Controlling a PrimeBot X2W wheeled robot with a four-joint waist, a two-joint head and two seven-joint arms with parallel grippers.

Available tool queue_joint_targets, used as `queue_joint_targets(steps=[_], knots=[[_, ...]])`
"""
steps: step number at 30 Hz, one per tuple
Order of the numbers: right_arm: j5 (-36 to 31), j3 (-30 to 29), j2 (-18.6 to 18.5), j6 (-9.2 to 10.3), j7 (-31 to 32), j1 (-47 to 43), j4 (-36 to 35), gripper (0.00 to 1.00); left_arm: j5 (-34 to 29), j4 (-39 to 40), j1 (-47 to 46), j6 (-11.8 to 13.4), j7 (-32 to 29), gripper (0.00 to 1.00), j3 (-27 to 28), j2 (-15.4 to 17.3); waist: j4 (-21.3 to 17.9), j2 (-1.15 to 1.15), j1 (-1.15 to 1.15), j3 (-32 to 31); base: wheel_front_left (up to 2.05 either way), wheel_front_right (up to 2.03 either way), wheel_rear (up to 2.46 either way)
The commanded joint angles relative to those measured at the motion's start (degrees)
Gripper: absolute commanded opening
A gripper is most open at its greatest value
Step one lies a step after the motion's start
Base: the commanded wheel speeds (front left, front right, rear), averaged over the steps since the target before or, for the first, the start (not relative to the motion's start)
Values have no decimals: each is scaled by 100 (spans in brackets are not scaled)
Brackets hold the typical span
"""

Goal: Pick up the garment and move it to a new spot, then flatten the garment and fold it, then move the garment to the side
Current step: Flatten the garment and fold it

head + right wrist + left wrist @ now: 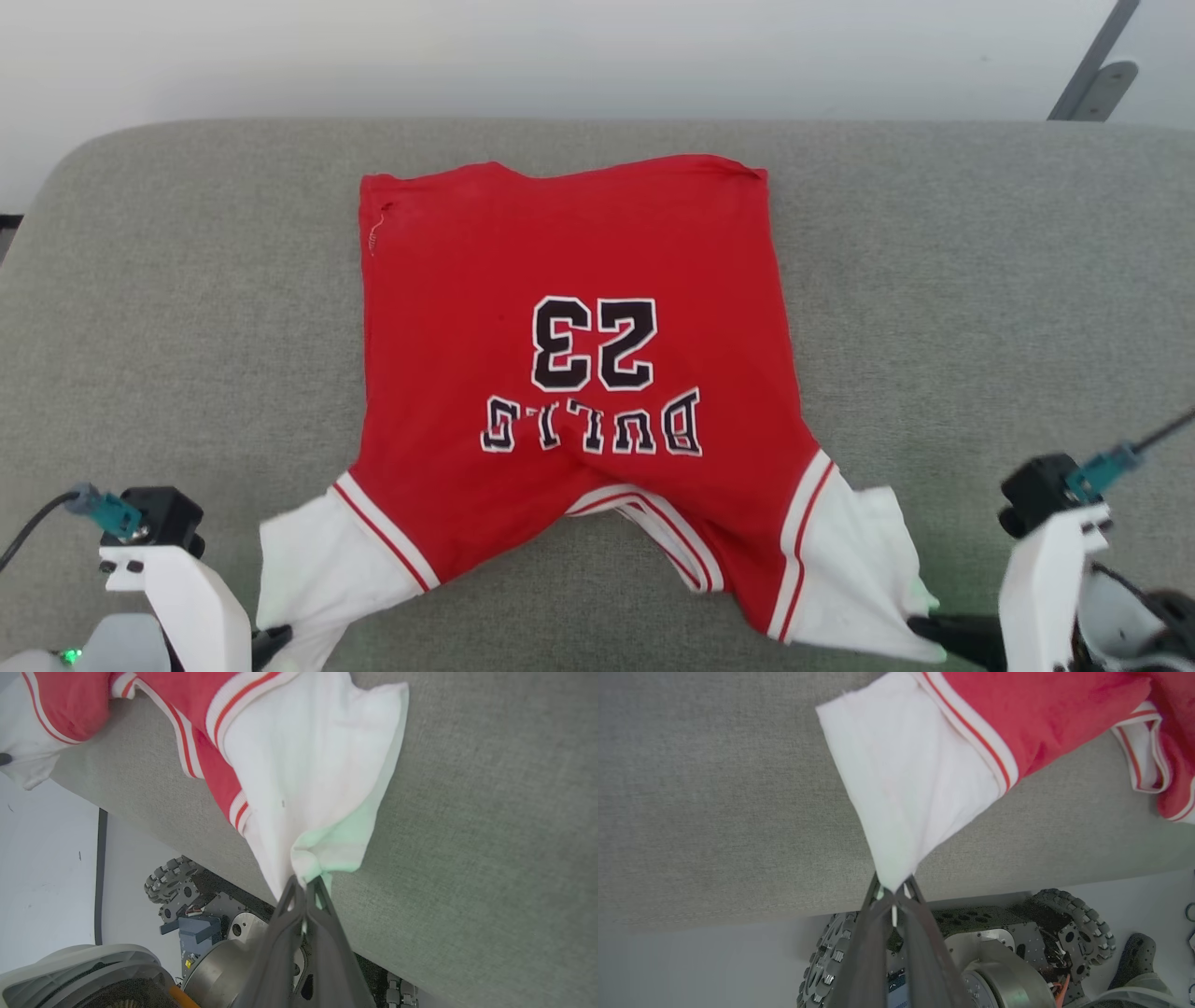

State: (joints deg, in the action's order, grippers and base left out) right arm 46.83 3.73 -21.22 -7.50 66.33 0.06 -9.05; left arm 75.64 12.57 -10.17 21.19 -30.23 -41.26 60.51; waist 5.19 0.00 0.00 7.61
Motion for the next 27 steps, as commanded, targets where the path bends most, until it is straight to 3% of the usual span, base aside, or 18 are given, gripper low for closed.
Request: queue_joint_targets(steps=[1,7,8,9,10,11,16,22,27], knots=[[-120,-211,190,2,175,-237,-255,0,86,91,124,67,81,0,38,14,36,0,0,66,0,0,0],[-777,-400,662,2,13,-561,-459,0,18,-44,166,-61,357,0,31,-228,89,0,0,260,0,0,0],[-924,-373,727,3,-124,-543,-366,10,-2,-104,122,-112,403,0,26,-293,90,0,0,290,0,0,0],[-1058,-320,756,2,-269,-508,-276,27,-24,-163,70,-165,449,0,22,-375,96,0,0,319,0,0,0],[-1161,-225,737,2,-389,-463,-191,77,-54,-231,30,-215,481,0,15,-449,103,0,0,350,0,0,0],[-1250,-145,704,2,-525,-417,-117,100,-86,-300,-6,-267,516,0,-7,-506,109,0,0,373,0,0,0],[-1470,1,587,2,-812,-251,-68,100,-218,-486,-190,-530,707,0,-8,-749,154,0,0,481,0,0,0],[-1599,-79,520,2,-785,240,-755,100,-350,-648,-365,-785,963,0,37,-950,213,0,0,691,0,0,0],[-2013,-455,876,2,-1273,1166,-973,100,-407,-678,-525,-907,957,0,8,-1056,335,0,0,915,0,0,0]])
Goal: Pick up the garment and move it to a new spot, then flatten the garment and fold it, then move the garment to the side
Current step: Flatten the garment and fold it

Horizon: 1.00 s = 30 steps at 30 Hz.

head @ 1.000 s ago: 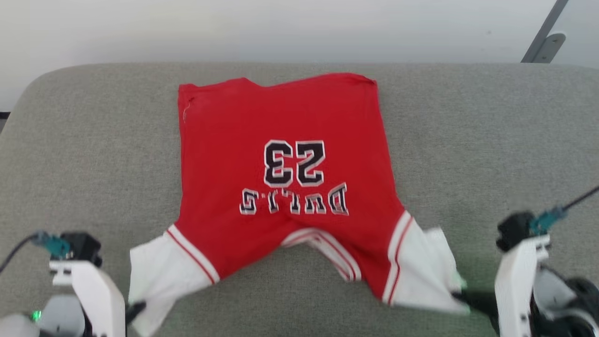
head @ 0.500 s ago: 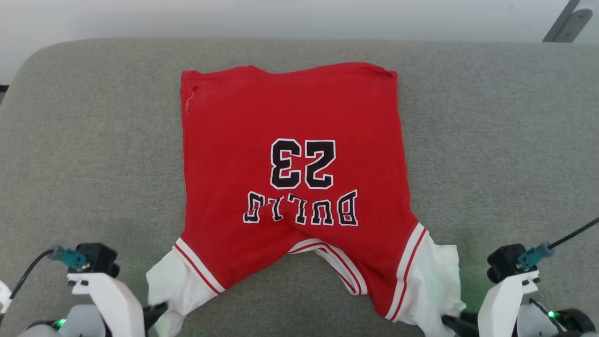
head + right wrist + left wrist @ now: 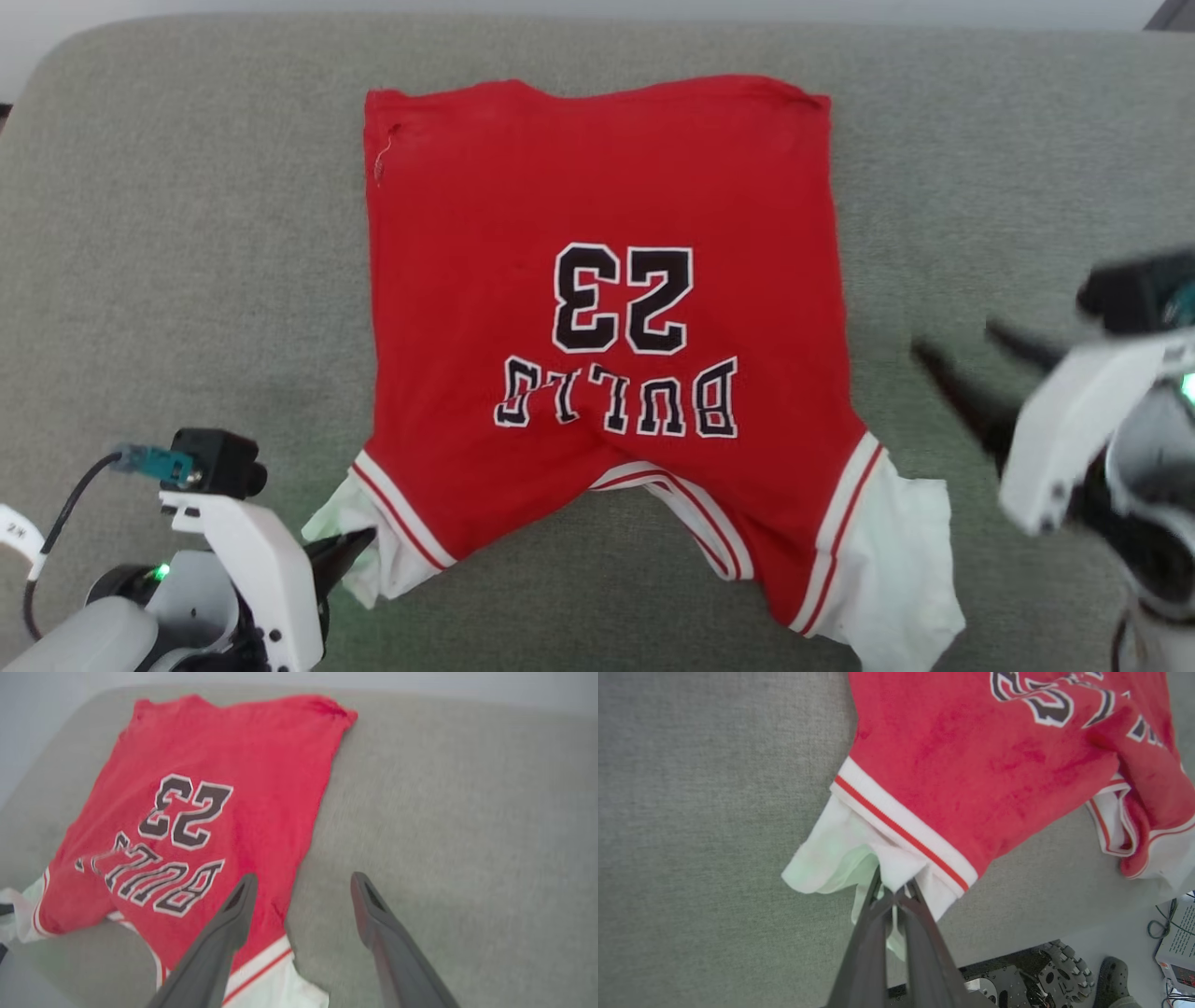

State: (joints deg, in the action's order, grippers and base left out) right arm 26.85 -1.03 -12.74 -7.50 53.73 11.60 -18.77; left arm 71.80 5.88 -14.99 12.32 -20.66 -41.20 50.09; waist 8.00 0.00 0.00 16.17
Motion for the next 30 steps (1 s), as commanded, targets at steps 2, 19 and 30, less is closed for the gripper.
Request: queue_joint_targets(steps=[2,19,30], knots=[[-195,-1,134,2,-311,498,185,100,-56,-17,-155,-73,-36,0,-17,-76,127,0,0,140,0,0,0],[-1501,-208,10,2,-1304,4180,5092,100,-425,-396,-1116,-541,-275,0,-336,-784,1044,0,0,781,0,0,0],[-2088,-661,-18,1,-778,4922,7302,100,-467,-870,-1418,-888,-306,0,-506,-1198,1565,0,0,1038,0,0,0]])
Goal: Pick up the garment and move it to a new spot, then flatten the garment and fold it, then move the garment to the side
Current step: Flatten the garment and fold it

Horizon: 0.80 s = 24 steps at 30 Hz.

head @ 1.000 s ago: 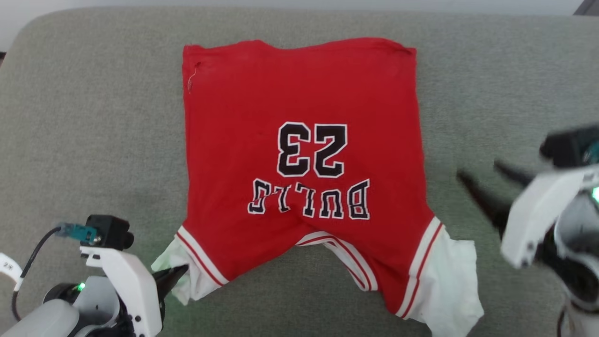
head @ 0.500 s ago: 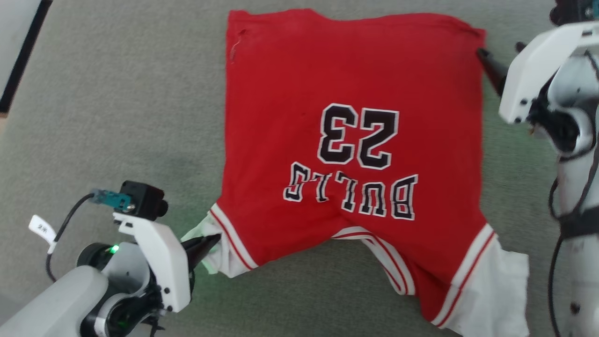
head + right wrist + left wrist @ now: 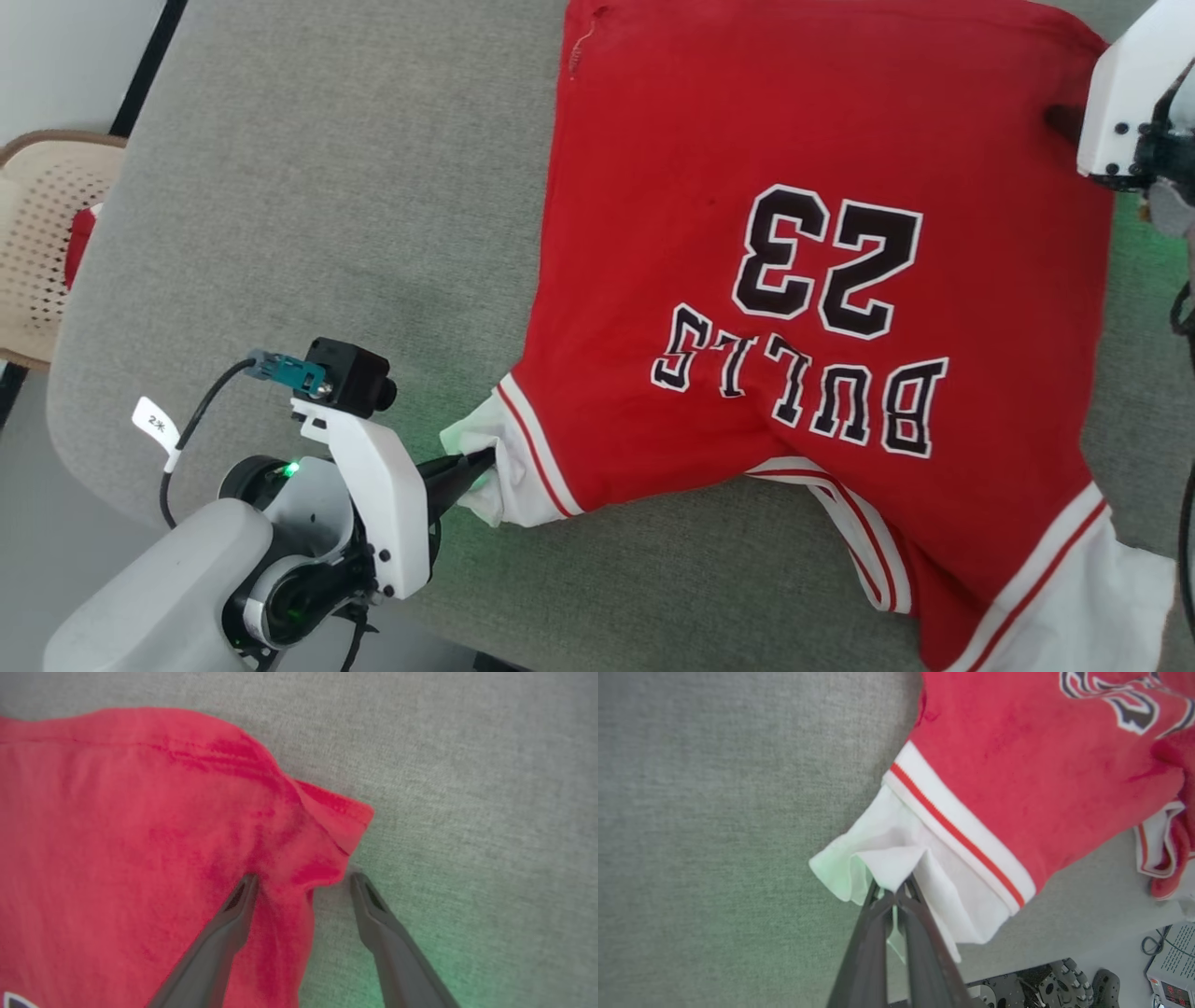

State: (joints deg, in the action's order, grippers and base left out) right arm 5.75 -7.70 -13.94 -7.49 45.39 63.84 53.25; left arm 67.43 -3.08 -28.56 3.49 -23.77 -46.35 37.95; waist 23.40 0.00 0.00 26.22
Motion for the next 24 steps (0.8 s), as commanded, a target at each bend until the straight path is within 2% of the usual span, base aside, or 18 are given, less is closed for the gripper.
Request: queue_joint_targets(steps=[1,2,3,4,8,13,14,18,24], knots=[[-45,43,119,0,184,-346,317,100,-22,-15,-76,-23,2,0,2,-9,44,0,0,32,0,0,0],[-112,105,124,0,305,-399,509,100,-15,-53,-87,-52,5,0,-5,-30,55,0,0,27,0,0,0],[-163,181,119,-1,353,-438,638,63,-14,-93,-97,-59,10,0,-10,-52,63,0,0,24,0,0,0],[-187,255,115,-1,344,-468,719,0,-12,-127,-109,-84,7,0,-19,-77,72,0,0,14,0,0,0],[-90,563,53,1,-59,-355,683,0,30,-244,-129,-139,50,0,23,-60,-25,0,0,-47,0,0,0],[348,1441,-6,1,-350,-137,317,0,70,-277,-73,-118,66,0,116,96,-356,0,0,-195,0,0,0],[675,1773,-98,1,-398,-152,101,0,73,-252,-27,-83,78,0,151,188,-507,0,0,-280,0,0,0],[1423,2489,-291,2,-293,-409,-601,0,137,-151,114,30,110,0,254,400,-825,0,0,-462,0,0,0],[2542,3191,-826,2,179,-1289,-2170,0,225,103,333,226,115,0,374,694,-1213,0,0,-724,0,0,0]])
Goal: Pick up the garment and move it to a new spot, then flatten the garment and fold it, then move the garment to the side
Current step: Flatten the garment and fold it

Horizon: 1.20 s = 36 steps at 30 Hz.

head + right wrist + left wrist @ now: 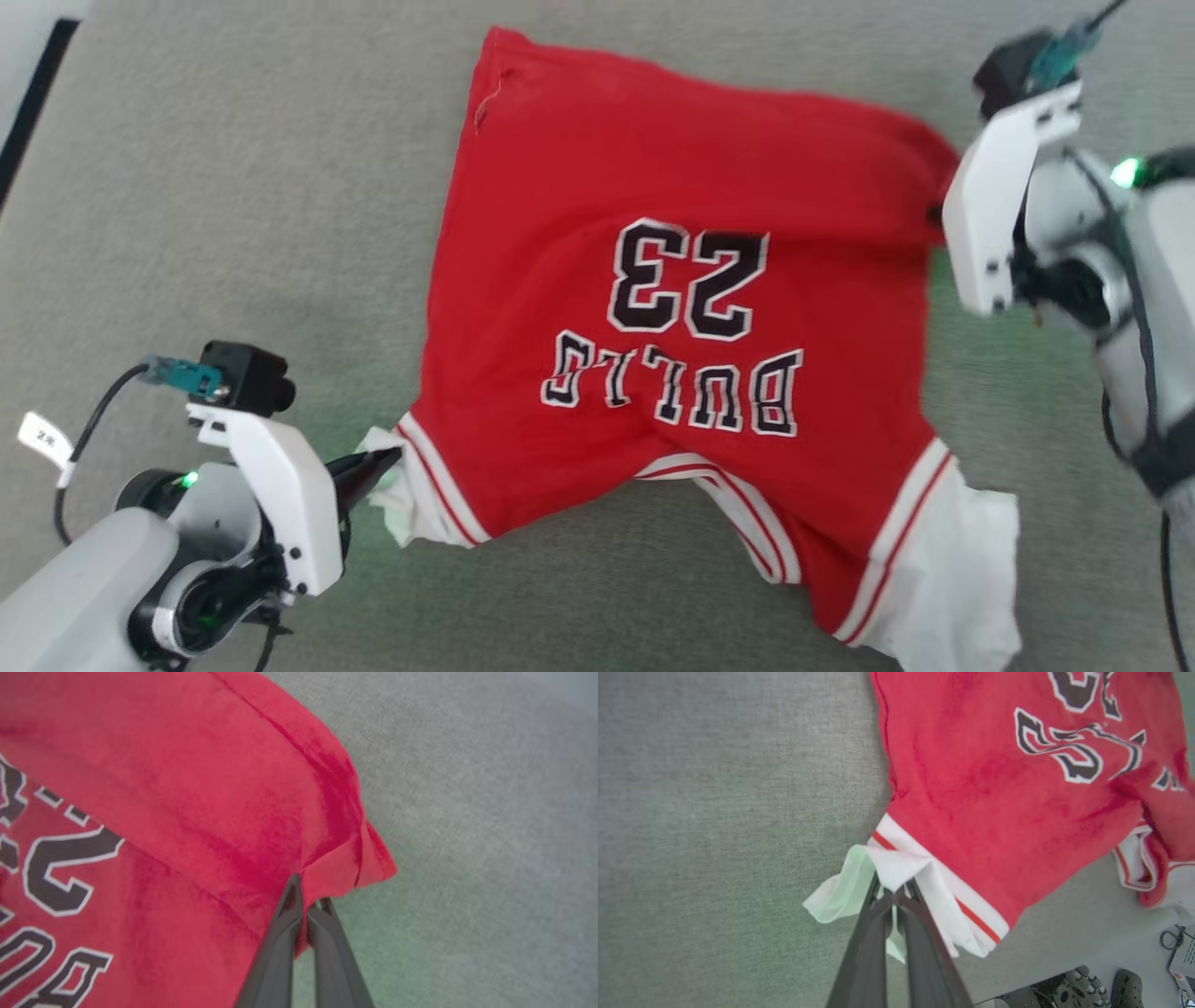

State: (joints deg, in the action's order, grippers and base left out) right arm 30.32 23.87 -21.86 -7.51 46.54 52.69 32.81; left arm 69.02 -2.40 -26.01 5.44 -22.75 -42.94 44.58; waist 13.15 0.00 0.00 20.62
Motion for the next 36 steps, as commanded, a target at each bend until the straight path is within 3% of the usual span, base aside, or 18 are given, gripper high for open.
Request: queue_joint_targets(steps=[1,5,9,12,16,19,23,24,26,27,28,32,36], knots=[[218,97,-135,3,184,-346,-426,0,84,77,113,64,28,0,55,80,-248,0,0,-197,0,0,0],[627,10,-452,4,707,-1183,-1579,0,109,240,286,191,45,0,115,251,-450,0,0,-319,0,0,0],[662,-486,-687,4,1271,-2195,-2730,0,134,378,359,280,49,0,160,357,-548,0,0,-384,0,0,0],[563,-1054,-535,3,1639,-3095,-3471,0,151,456,382,328,52,0,176,357,-572,0,0,-387,0,0,0],[343,-1870,-59,3,1915,-4177,-4148,0,127,523,337,337,26,0,163,333,-532,0,0,-351,0,0,0],[83,-2210,324,3,1756,-4630,-4310,0,114,510,284,301,21,0,148,304,-498,0,0,-300,0,0,0],[-136,-2288,531,3,1419,-4816,-4142,0,97,479,219,270,-3,0,135,285,-466,0,0,-259,0,0,0],[-197,-2249,572,3,1269,-4836,-4040,5,89,465,203,260,-13,0,127,279,-456,0,0,-250,0,0,0],[-199,-2136,674,4,1032,-4863,-3747,26,78,436,176,244,-14,0,124,268,-449,0,0,-249,0,0,0],[-251,-2096,674,4,902,-4844,-3577,83,77,424,176,230,-1,0,125,267,-447,0,0,-250,0,0,0],[-251,-2066,691,11,824,-4833,-3408,100,76,406,180,223,10,0,125,261,-446,0,0,-256,0,0,0],[-251,-2003,580,23,556,-4687,-3256,100,117,389,226,210,31,0,124,249,-454,0,0,-301,0,0,0],[-124,-2093,458,16,762,-4676,-3825,100,146,417,343,253,59,0,142,320,-503,0,0,-391,0,0,0]])
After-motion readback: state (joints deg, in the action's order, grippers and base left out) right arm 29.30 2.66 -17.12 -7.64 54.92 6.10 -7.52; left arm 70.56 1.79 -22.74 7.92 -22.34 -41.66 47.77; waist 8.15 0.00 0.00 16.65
